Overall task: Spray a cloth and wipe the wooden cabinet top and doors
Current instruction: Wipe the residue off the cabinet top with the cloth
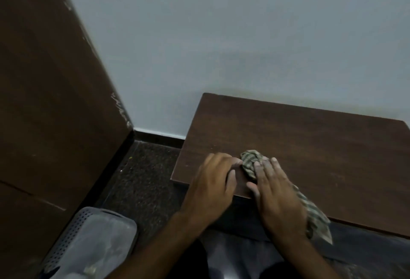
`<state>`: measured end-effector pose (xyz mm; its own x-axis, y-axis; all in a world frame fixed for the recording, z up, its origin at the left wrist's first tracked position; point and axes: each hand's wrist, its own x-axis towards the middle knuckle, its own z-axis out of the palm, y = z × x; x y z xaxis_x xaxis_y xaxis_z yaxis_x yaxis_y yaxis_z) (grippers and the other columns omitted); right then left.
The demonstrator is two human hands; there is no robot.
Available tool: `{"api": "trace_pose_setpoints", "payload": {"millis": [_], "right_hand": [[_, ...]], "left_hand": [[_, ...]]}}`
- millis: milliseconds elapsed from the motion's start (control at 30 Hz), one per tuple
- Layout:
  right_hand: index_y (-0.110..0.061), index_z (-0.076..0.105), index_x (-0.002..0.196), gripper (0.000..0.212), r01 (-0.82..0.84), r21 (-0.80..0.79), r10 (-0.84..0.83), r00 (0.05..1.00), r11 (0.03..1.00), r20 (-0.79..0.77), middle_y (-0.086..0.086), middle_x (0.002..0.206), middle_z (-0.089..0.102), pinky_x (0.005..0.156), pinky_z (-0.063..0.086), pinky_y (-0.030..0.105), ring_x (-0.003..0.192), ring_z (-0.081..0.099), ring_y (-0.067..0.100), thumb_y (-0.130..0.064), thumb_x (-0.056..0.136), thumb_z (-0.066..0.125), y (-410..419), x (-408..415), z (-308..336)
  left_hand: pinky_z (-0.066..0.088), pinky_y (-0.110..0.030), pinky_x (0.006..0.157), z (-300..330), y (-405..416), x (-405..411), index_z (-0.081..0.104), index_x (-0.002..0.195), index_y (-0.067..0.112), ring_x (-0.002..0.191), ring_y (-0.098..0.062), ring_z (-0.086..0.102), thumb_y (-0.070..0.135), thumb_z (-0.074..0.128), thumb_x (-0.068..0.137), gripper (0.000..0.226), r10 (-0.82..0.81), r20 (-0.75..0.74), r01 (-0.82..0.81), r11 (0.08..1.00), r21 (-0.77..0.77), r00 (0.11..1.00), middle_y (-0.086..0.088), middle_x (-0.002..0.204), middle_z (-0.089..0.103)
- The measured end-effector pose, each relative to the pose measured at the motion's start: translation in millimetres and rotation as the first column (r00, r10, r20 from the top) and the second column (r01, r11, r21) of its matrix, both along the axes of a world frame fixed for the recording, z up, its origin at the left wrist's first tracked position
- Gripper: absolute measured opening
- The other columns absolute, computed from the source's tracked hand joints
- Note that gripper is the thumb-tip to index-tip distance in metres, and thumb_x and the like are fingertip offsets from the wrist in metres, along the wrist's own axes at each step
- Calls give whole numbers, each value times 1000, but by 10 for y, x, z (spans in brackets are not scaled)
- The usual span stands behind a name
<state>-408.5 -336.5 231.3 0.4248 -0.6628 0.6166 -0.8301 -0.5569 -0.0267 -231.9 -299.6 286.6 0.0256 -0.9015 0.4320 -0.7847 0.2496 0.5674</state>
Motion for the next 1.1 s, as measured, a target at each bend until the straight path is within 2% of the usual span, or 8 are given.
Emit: {"api": "trace_pose_setpoints", "payload": {"millis": [267, 433, 500, 633, 767, 867, 1033, 1100], "right_hand": [[4, 59, 132, 48, -48, 96, 53, 998, 994, -44, 28, 138, 57, 107, 46, 51, 135, 48, 44, -35, 106, 52, 151, 1264, 33], [3, 49, 140, 50, -83, 225, 96, 994, 971, -47, 28, 145, 50, 112, 42, 50, 140, 42, 44, -31, 110, 31, 234, 1823, 158], [1, 44, 145, 52, -108, 282, 124, 991, 953, -41, 26, 150, 45, 116, 38, 49, 144, 37, 41, -32, 110, 25, 218, 1832, 194], [-4, 45, 147, 50, -190, 304, 214, 976, 933, -47, 19, 152, 45, 118, 34, 47, 144, 38, 36, -33, 109, 31, 119, 1380, 141], [-5, 47, 146, 52, -92, 307, 120, 990, 947, -73, 15, 152, 47, 117, 37, 45, 144, 39, 31, -36, 108, 29, 44, 911, 151], [-4, 45, 146, 54, -65, 309, 92, 993, 949, -74, 19, 151, 46, 117, 36, 48, 145, 37, 34, -38, 108, 28, 80, 1092, 149], [-2, 40, 148, 56, -214, 365, 253, 966, 906, -60, 22, 152, 42, 120, 28, 50, 145, 34, 40, -30, 105, 17, 171, 1884, 160], [-2, 38, 149, 53, -219, 374, 263, 962, 901, -70, 23, 153, 40, 120, 29, 50, 145, 33, 40, -26, 105, 20, 165, 1993, 163]], "left_hand": [[38, -19, 97, -147, 314, 709, 67, 105, 10, 101, -13, 54, 4, 47, 89, 26, 236, -62, -241, 966, -92, 970, -1, 107, 63], [42, -26, 93, -163, 371, 997, 66, 106, 7, 99, -20, 57, 6, 48, 88, 25, 363, -148, -372, 927, -39, 920, -4, 105, 64], [45, -32, 92, -150, 370, 1025, 65, 106, 9, 100, -19, 57, 9, 48, 87, 26, 370, -157, -376, 927, -5, 916, -1, 105, 63], [47, -35, 93, -122, 340, 1031, 68, 101, 8, 100, -21, 59, 6, 48, 85, 26, 318, -147, -325, 946, -22, 936, -2, 103, 64], [49, -35, 91, -82, 333, 1048, 69, 102, 10, 101, -17, 59, 1, 51, 86, 25, 343, -190, -349, 937, -1, 920, 1, 102, 64], [50, -33, 91, -47, 364, 1047, 69, 102, 11, 101, -15, 59, -1, 53, 87, 25, 341, -194, -349, 937, -8, 920, 3, 103, 63], [49, -37, 90, 7, 434, 1120, 68, 101, 9, 99, -20, 59, 9, 49, 85, 24, 376, -163, -385, 922, -26, 912, 0, 102, 63], [48, -36, 89, 24, 470, 1142, 68, 102, 9, 98, -19, 58, 10, 49, 85, 25, 383, -145, -391, 920, -30, 912, 2, 101, 62]]}}
